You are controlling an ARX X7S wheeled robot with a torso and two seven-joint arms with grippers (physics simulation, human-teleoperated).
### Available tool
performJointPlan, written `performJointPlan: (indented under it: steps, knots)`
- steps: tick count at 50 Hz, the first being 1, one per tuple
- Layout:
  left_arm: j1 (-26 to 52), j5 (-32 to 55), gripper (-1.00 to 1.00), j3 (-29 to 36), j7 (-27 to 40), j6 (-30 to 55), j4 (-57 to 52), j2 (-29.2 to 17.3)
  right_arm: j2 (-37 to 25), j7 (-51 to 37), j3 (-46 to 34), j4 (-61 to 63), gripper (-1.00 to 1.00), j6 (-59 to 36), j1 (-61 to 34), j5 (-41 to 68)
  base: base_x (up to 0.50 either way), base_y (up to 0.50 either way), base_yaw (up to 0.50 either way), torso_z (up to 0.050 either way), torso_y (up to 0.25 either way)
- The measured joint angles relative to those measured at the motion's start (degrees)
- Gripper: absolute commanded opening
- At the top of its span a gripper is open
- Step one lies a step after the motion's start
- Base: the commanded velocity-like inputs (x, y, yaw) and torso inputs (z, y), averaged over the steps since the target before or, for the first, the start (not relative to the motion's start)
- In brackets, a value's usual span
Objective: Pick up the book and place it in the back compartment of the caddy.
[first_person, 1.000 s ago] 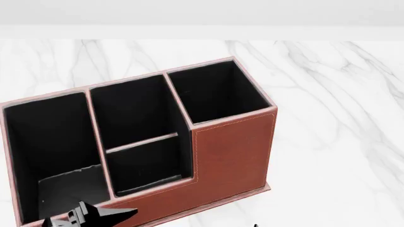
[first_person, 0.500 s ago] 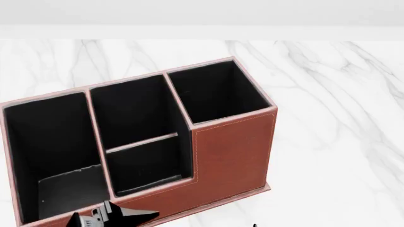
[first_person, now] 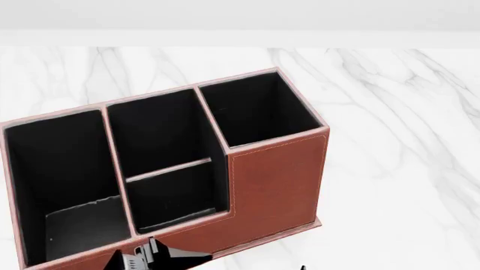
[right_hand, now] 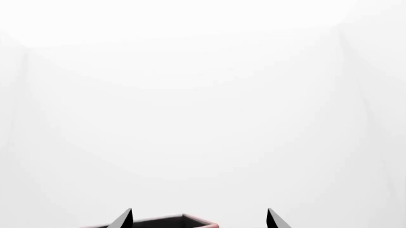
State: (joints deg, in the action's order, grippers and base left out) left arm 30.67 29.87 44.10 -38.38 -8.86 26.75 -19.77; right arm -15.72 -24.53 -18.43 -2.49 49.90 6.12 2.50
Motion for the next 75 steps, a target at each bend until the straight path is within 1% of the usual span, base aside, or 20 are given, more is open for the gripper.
performJointPlan:
  steps: [16,32,75]
  knots:
    - [1.78,-0.61,1.0,0.74,-0.69,-0.16,3.04,2.44,-0.18,-0.27,-0.18,-0.08,1.0,0.08,-0.1,-0.01,0.0,0.0,0.0,0.0,0.0]
    - [3.85,-1.82,1.0,1.47,-1.58,-1.65,8.79,5.77,-0.3,-0.51,-0.43,-0.22,1.0,0.26,-0.18,-0.15,0.0,0.0,0.0,0.0,0.0]
    - [6.6,-4.39,1.0,4.18,-3.34,-4.63,19.17,12.28,-0.77,-1.27,-0.9,-0.01,1.0,0.35,-0.18,-0.36,0.0,0.0,0.0,0.0,0.0]
